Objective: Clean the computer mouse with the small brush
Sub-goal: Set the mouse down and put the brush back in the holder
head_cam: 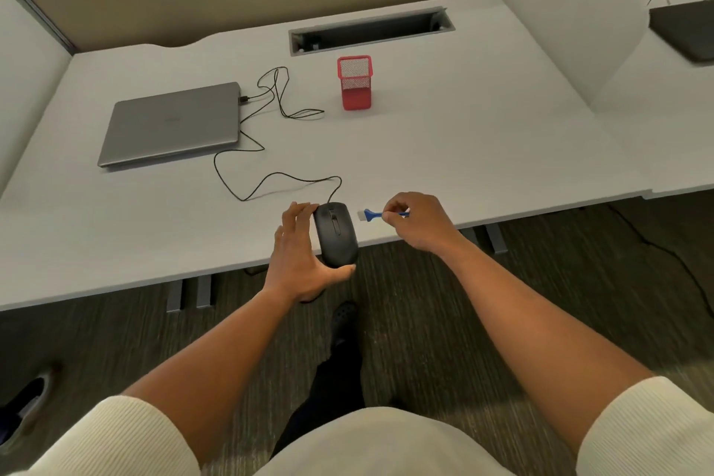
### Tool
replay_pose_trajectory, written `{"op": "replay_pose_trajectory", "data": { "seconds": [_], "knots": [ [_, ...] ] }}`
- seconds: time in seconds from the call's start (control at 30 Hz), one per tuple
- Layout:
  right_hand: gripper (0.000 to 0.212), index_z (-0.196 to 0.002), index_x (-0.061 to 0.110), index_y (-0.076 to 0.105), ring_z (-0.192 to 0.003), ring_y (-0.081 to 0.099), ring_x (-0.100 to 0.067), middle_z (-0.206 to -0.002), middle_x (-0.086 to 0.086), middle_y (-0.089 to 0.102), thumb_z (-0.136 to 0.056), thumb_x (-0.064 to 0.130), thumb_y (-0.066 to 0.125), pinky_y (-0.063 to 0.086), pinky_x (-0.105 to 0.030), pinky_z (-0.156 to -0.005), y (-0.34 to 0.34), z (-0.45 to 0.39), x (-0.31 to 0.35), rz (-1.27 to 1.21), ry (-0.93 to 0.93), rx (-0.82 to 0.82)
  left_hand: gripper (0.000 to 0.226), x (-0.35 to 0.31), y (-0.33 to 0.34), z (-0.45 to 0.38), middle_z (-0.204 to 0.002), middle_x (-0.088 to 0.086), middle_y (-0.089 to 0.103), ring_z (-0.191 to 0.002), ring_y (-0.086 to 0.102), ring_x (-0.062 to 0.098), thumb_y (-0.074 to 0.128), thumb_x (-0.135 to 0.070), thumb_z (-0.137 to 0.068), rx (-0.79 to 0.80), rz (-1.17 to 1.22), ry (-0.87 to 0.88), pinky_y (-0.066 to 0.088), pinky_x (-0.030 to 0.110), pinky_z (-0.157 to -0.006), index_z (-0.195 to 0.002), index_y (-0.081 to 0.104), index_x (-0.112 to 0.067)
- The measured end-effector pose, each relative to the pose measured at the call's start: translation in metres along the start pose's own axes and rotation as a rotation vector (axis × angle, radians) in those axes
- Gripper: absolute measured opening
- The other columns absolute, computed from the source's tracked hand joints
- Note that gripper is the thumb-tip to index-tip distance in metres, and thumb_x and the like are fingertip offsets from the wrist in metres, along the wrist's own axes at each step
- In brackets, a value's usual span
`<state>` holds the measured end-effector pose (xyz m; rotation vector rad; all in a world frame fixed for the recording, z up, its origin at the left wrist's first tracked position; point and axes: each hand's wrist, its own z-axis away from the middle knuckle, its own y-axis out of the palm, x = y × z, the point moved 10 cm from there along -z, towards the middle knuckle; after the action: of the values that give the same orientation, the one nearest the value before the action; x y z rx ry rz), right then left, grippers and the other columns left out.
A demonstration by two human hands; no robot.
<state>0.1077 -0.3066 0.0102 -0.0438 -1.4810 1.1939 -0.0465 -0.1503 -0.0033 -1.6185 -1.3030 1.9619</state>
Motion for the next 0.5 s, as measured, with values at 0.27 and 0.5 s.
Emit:
{"op": "replay_pose_trajectory", "data": {
  "seconds": [0.27, 0.5],
  "knots": [
    [0.006, -0.095, 0.017, 0.069, -0.075, 0.056, -0.005, -0.09, 0.007, 0.064, -0.095, 0.015, 0.064, 0.04, -0.01, -0.064, -0.021, -0.075, 0.02, -0.2, 0.043, -0.136, 0.117, 0.035, -0.002, -0.081, -0.142, -0.016, 0.041, -0.114, 0.046, 0.002, 0.088, -0.064, -0.048, 0.066, 0.107, -0.08, 0.044, 0.026, -0.088, -0.144, 0.026, -0.04],
    [0.009, -0.083, 0.019, 0.07, -0.062, 0.055, -0.003, -0.073, 0.012, 0.064, -0.088, 0.011, 0.067, 0.041, -0.006, -0.05, -0.025, -0.137, 0.029, -0.395, 0.183, -0.202, 0.118, 0.07, -0.007, -0.137, -0.138, -0.021, 0.041, -0.114, 0.049, 0.008, 0.087, -0.065, -0.047, 0.147, 0.124, -0.128, 0.044, 0.025, -0.085, -0.144, 0.023, -0.043]
  ]
}}
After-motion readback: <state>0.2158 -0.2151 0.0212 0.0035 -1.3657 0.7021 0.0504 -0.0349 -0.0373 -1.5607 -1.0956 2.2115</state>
